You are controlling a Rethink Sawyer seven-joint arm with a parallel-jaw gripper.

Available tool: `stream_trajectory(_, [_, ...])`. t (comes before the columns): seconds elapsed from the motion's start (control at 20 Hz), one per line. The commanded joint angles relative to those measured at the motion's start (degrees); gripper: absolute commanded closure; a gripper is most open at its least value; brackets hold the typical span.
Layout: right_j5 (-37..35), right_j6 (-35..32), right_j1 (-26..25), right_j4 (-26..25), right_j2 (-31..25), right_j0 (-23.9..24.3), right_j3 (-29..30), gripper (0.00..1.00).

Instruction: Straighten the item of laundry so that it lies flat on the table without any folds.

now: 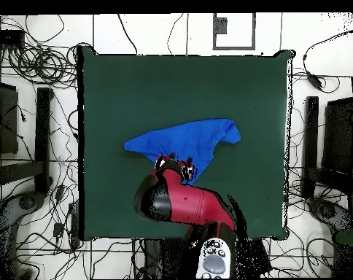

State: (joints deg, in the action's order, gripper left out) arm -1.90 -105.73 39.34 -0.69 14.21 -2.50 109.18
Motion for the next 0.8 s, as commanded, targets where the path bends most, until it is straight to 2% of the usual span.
stream_trajectory(0.05, [3.46,-14.71,-2.46,3.85,-1.95,-1.36,3.86,0.00])
stream_trajectory(0.8, [4.78,-15.23,-5.08,9.96,0.94,-6.96,3.37,0.00])
